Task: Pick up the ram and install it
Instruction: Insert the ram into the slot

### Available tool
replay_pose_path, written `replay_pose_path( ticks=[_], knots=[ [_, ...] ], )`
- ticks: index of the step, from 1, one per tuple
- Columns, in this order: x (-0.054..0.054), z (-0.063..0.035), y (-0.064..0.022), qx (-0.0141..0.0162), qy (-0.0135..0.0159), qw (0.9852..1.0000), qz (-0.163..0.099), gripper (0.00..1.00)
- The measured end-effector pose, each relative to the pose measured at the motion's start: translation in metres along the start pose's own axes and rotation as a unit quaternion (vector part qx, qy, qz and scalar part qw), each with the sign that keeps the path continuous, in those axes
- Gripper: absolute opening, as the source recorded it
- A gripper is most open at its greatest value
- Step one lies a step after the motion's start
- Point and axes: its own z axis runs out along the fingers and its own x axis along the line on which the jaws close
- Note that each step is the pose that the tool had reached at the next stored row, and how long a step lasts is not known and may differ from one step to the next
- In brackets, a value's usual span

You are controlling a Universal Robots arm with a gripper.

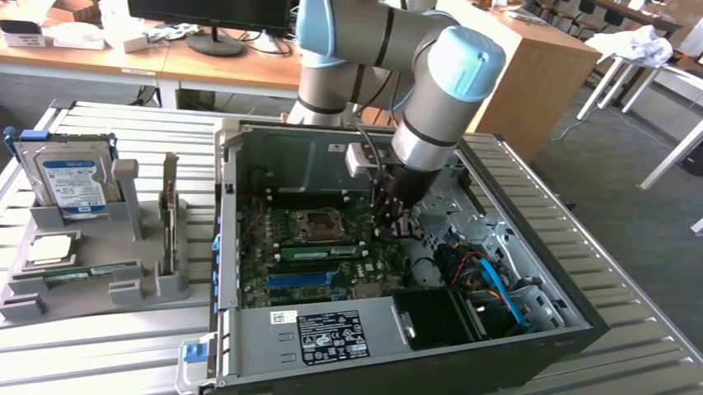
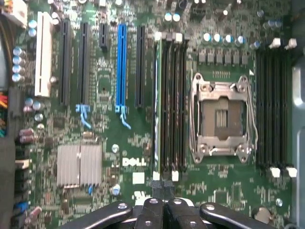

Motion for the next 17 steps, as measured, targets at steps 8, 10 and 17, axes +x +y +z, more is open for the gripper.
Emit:
replay_pose_path(
  ticks=[8,10,17],
  knots=[
    [-0.001,-0.0062,-0.0141,-0.0014,0.0001,1.0,0.0,0.11],
    [-0.001,-0.0082,-0.0166,-0.0016,0.0,1.0,0.0,0.11],
    [-0.002,-0.0199,-0.0211,-0.0017,0.0,1.0,0.0,0.11]
  ],
)
